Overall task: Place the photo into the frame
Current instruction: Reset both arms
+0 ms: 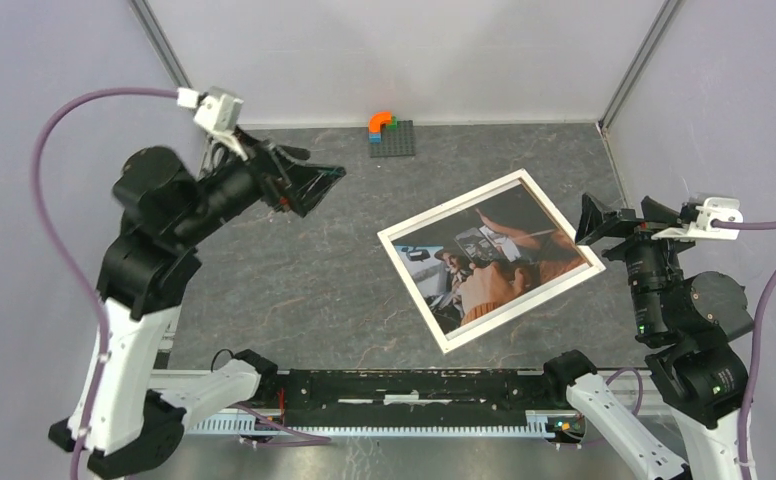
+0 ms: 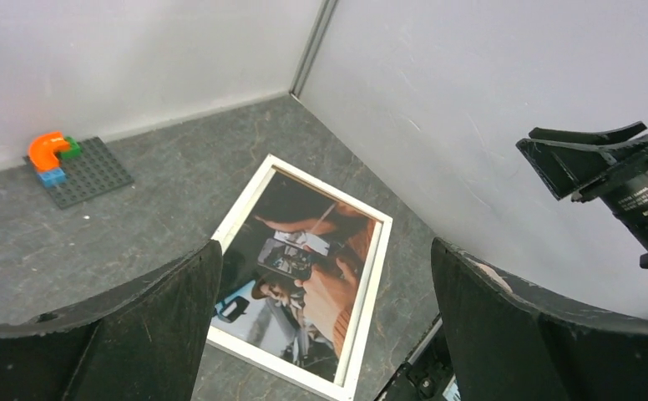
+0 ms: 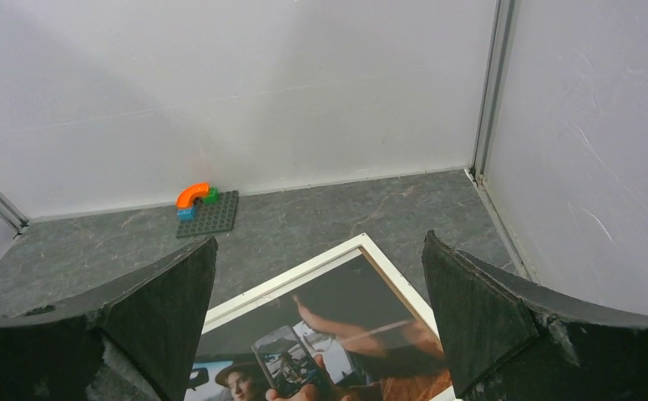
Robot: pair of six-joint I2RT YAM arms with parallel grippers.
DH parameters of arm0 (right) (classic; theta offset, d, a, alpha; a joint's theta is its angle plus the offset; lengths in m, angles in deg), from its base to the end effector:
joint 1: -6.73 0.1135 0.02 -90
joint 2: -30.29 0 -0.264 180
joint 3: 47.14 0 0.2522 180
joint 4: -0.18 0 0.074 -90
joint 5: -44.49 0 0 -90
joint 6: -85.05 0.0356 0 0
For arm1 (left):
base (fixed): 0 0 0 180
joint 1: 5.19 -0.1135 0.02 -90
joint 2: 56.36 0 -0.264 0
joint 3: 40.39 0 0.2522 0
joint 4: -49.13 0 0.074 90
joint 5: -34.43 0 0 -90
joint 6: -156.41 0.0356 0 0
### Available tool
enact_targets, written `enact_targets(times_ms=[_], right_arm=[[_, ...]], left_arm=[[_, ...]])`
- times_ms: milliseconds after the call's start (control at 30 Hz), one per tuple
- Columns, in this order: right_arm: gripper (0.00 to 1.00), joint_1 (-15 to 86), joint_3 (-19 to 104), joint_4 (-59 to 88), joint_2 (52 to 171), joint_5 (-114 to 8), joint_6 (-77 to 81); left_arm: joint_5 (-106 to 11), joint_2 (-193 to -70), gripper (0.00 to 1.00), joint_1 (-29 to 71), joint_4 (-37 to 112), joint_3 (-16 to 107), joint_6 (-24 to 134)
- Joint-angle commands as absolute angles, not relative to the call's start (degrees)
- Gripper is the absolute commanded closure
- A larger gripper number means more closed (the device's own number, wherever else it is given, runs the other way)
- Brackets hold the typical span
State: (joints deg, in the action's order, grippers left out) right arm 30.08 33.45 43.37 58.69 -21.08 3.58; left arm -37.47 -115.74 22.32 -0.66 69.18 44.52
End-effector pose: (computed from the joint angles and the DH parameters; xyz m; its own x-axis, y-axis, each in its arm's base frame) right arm 0.0494 0.0053 0.4550 0.1441 0.2093 -0.9672 -0.0073 0.9776 0.2105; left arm 0.1322 -0.0813 0.5352 -0.2607 -0.2638 -0.9287 0.6654 0.6479 -0.3708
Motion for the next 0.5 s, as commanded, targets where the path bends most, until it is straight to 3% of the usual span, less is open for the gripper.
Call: enact_targets(times_ms=[0, 467], right_arm=[[0.02, 30.1, 35.6, 43.4, 58.7, -21.4, 2.5], [0.02, 30.1, 32.9, 40.3, 56.7, -21.2, 4.0]], left_arm=[[-41.1, -110.0, 0.00, 22.5, -0.9, 67.3, 48.9], [-50.7, -99.3, 0.00, 22.5, 1.1, 65.9, 53.8]])
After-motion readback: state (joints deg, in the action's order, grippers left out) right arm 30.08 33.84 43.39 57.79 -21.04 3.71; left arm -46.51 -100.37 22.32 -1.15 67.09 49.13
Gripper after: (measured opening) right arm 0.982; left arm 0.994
